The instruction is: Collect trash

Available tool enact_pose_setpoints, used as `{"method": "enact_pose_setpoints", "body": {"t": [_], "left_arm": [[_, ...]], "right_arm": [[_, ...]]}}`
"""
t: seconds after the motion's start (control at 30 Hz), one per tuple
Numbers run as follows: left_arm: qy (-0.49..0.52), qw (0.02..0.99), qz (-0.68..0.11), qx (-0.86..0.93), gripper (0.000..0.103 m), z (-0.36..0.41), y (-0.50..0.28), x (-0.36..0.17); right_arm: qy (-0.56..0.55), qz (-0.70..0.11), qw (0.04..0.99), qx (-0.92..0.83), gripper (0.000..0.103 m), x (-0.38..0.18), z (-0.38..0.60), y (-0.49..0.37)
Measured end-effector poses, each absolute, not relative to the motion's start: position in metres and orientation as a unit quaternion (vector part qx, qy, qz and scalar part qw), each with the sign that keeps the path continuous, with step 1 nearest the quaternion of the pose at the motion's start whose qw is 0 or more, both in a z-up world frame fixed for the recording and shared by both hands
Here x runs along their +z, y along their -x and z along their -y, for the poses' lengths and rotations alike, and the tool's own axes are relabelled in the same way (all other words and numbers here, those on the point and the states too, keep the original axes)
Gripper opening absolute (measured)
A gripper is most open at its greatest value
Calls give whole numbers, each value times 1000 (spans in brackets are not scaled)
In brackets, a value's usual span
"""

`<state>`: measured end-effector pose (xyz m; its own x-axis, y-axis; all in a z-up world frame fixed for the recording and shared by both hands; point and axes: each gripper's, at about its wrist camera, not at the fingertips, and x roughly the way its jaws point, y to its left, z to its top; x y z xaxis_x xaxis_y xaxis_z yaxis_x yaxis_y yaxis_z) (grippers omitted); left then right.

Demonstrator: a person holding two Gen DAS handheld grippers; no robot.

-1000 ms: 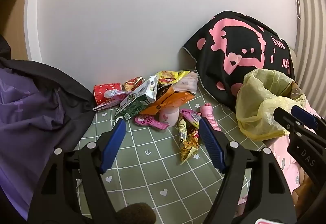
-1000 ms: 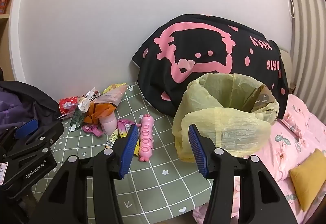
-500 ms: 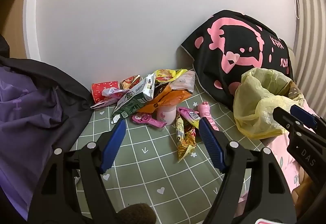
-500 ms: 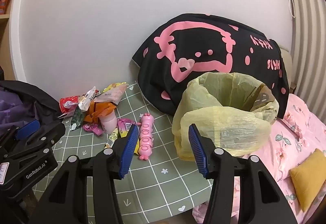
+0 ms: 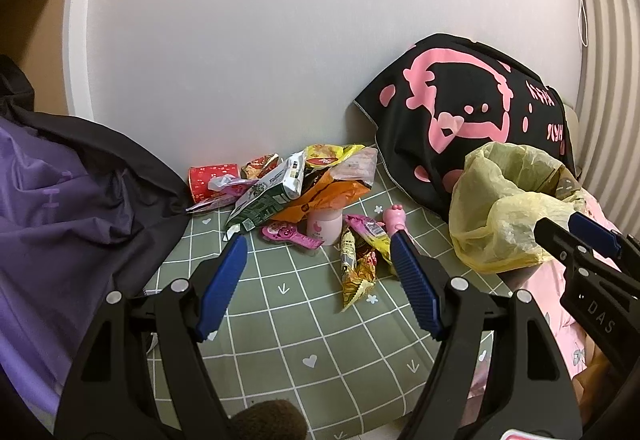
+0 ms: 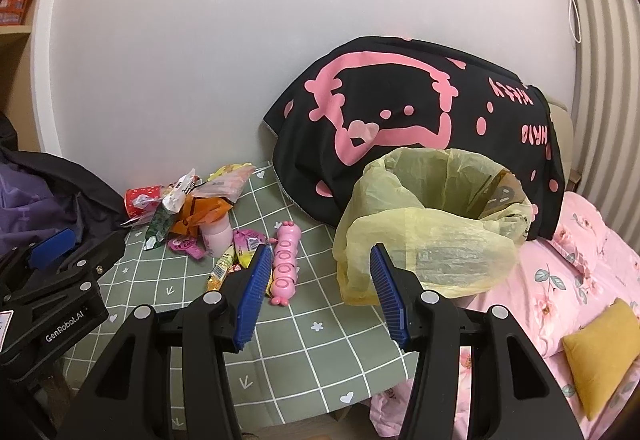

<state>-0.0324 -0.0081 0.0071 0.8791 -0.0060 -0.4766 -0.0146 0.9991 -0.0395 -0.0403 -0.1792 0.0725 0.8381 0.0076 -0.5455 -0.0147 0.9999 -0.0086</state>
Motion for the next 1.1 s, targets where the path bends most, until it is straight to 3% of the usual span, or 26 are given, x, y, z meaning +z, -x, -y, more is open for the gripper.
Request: {"method": "enact_pose_setpoints", "body": {"t": [1.1], "left_arm": [[27,969,-247,1,70,17,63,1]], "right_arm": [[12,-279,960,12,49,74,181,64]]}}
